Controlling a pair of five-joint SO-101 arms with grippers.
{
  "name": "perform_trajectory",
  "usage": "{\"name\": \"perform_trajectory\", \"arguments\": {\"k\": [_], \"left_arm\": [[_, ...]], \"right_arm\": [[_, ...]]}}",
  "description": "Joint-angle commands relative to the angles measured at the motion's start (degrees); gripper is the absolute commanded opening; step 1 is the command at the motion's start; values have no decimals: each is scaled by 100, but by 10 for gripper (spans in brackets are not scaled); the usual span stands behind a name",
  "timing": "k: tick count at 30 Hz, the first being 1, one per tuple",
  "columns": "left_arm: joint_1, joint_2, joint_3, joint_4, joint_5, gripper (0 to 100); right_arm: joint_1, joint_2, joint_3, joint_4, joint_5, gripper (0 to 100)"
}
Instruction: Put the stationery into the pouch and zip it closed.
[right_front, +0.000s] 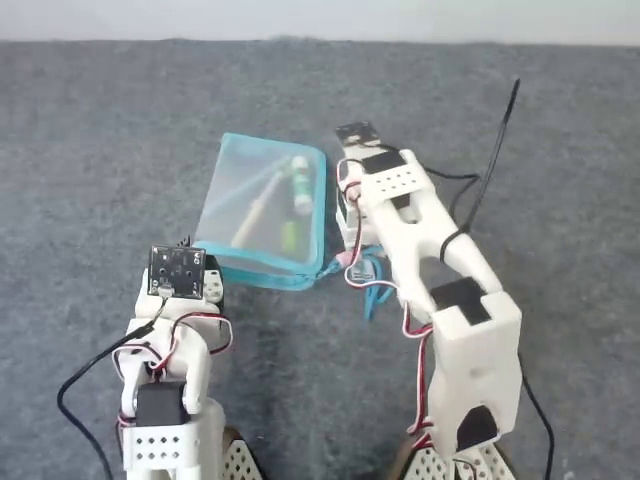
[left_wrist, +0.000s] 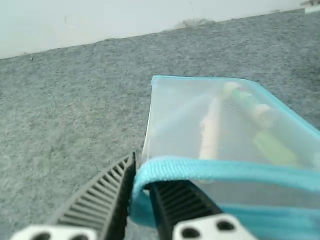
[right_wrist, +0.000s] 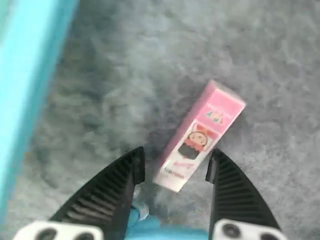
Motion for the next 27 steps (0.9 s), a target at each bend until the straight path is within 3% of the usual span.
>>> {"name": "perform_trajectory", "arguments": {"k": [1,6,15,20,27], "left_arm": [[-53,-53,-40,-185,62,12],[-53,-53,-40,-185,62,12],[-53,-44,-40,-185,53,12],[-53,-44,-40,-185,53,12],[-35,-35,-40,-185,44,12]], "right_arm": [[251,13,-79,57,-97,176],[303,145,-70,110,-97,53],[462,-163,-70,681,123,6],[690,-1455,378,1033,475,6],[927,-4286,2725,857,1697,6]]}}
